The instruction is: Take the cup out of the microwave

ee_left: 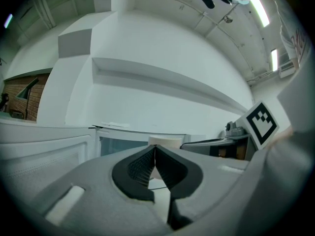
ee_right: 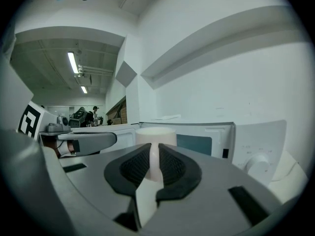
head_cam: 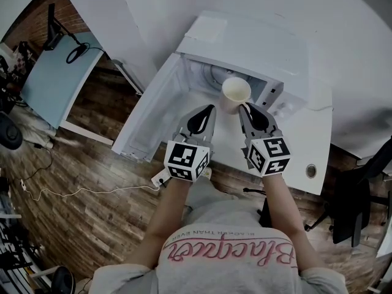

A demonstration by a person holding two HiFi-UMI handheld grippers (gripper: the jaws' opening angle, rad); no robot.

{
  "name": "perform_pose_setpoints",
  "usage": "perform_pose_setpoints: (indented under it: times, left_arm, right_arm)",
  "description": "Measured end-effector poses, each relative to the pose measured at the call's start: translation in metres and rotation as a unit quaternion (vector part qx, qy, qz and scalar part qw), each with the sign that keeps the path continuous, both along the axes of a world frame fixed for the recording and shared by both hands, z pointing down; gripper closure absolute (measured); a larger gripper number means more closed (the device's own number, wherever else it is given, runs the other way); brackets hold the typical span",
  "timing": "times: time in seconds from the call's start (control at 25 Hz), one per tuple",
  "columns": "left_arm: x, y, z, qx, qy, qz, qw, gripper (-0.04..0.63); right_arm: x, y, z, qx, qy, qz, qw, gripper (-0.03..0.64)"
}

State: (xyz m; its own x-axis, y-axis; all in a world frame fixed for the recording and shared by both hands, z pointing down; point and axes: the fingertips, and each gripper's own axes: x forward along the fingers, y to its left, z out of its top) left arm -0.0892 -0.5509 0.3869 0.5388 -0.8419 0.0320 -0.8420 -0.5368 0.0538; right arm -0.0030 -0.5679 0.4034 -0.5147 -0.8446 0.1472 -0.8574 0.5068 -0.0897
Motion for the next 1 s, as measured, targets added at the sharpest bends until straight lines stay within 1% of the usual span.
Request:
perform_pose_setpoints:
  times: [0.52,0.76,1.0]
  left_arm:
    - [0.02,0.006,-0.029,0.02,-0.009,0.027,0.9994,0.588]
    - [0.031,0.003,-0.053,0.042,-0.005,0.04,0.9983,0.588]
    - [0.044,0.002,-0.074,0.065,-0.003,0.057,0.9962,0.588]
  right_arm:
    - [0.021,0.013,-0.037,0.02,-0.01,0.018,1.0,0.565]
    - [0.032,0.017,-0.062,0.037,-0.01,0.026,0.999,0.563]
    - [0.042,0.023,-0.085,0.055,-0.023,0.036,0.998,0.563]
